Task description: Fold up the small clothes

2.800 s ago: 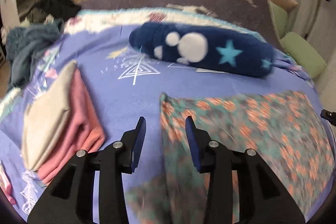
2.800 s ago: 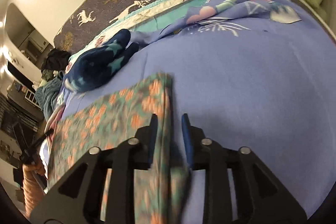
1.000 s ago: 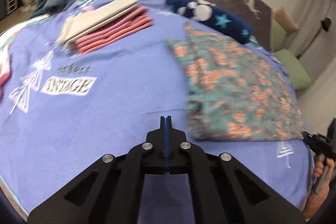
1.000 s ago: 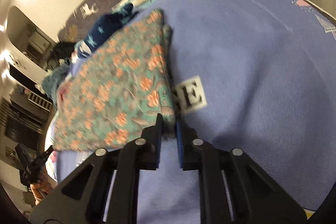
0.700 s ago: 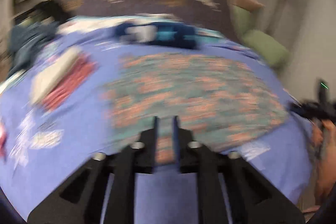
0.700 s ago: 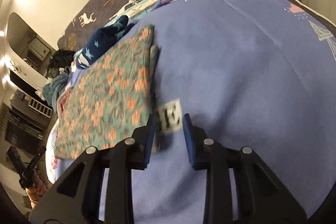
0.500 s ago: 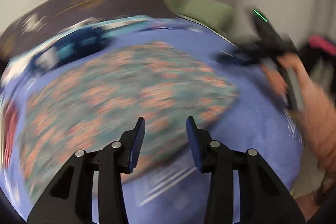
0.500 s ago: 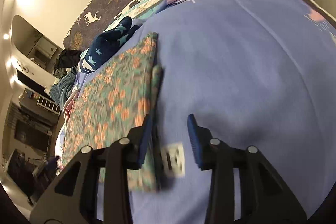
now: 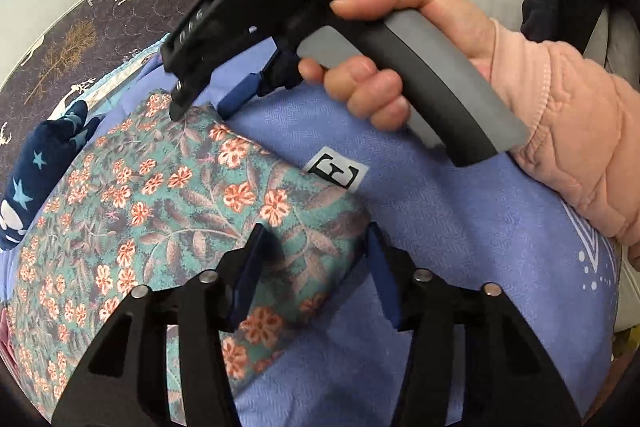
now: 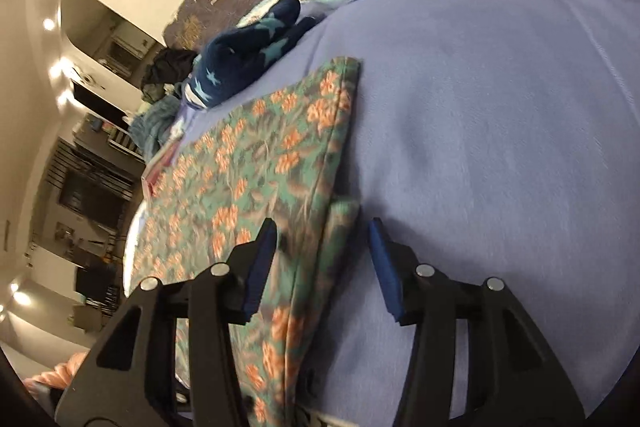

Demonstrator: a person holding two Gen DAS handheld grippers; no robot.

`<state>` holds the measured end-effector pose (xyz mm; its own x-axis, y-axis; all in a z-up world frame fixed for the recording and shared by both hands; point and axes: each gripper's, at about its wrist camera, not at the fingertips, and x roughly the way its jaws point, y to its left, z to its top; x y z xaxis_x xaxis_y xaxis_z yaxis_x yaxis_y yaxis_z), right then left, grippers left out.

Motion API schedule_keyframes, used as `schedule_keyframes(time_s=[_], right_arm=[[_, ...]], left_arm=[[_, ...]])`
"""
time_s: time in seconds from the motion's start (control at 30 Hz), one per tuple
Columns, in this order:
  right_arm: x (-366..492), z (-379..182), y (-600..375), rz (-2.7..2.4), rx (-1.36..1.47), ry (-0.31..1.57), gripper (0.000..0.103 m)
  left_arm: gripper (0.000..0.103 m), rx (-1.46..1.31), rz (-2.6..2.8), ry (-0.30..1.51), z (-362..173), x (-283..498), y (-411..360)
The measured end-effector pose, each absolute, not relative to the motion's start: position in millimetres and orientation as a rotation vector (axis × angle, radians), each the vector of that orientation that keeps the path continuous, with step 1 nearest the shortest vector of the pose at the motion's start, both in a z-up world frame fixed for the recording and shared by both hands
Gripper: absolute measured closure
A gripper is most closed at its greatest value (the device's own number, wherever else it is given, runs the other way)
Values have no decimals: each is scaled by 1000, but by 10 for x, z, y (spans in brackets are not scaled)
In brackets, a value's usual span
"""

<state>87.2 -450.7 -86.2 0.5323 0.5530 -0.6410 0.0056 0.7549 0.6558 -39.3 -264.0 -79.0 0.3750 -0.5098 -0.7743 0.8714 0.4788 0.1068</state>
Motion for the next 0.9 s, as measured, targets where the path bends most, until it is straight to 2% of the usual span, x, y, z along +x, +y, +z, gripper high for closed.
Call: schedule_keyframes(time_s=[0.13, 0.2, 0.27, 0.37, 0.5, 0.6, 0.63, 0.67, 0.7, 0.83, 0.9], right_arm=[[773, -922, -4668, 358, 730, 949, 64], [690, -931, -4707, 345, 697, 981, 79], [631, -907, -4701, 339, 642, 996, 87], [635, -881, -4622, 351, 590, 995, 85], [716, -846, -4487, 390, 571, 979, 60], [781, -829, -4379, 377, 526, 978, 59], [796, -835, -4355, 372, 522, 972, 62], [820, -853, -4338, 377, 532, 968, 77], [824, -864, -4341, 385, 550, 967, 97], [779, -809, -4433, 346, 573, 919, 100], [761, -791, -4466, 329, 572, 903, 100]], left_arm=[[70, 513, -957, 749, -750, -332, -2606], [77, 466, -956, 768, -732, -265, -2515], [77, 419, -947, 791, -709, -227, -2449], [77, 330, -951, 848, -706, -130, -2321], [77, 322, -946, 854, -698, -121, -2303], [75, 331, -938, 850, -706, -135, -2309], [75, 328, -939, 852, -714, -118, -2314], [71, 327, -938, 853, -717, -116, -2320], [68, 329, -934, 853, -716, -119, -2327], [61, 342, -938, 844, -704, -147, -2363], [53, 358, -945, 838, -719, -167, -2416]])
